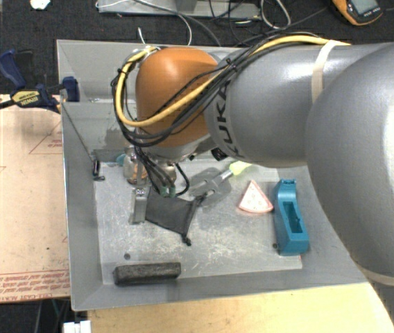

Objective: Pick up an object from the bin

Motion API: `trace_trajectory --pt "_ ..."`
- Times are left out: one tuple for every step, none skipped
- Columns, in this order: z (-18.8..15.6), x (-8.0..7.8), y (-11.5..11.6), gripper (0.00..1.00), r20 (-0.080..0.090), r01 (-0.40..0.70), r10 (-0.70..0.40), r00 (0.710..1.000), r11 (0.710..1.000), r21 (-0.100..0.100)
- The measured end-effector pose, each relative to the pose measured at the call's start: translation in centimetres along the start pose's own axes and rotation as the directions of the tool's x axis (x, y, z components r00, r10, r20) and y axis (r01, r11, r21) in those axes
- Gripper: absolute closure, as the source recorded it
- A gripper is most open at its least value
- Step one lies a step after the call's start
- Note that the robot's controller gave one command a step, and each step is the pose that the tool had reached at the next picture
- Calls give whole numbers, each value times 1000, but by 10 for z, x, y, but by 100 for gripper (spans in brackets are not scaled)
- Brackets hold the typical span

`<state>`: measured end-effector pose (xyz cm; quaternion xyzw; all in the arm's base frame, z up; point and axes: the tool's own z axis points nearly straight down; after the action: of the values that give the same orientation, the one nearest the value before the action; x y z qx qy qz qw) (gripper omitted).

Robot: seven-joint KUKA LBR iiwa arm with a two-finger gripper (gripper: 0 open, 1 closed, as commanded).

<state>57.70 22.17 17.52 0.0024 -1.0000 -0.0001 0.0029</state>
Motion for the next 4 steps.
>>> trace_trajectory --pt "-5 -1 -1 0 7 -4 4 1000 1000 -1" --pt "65 4 -46 0 9 19 -19 1000 1000 -3" --pt "108 11 -71 0 14 -44 44 999 999 -8" --pt "104 -21 -99 100 12 -168 168 986 986 -9"
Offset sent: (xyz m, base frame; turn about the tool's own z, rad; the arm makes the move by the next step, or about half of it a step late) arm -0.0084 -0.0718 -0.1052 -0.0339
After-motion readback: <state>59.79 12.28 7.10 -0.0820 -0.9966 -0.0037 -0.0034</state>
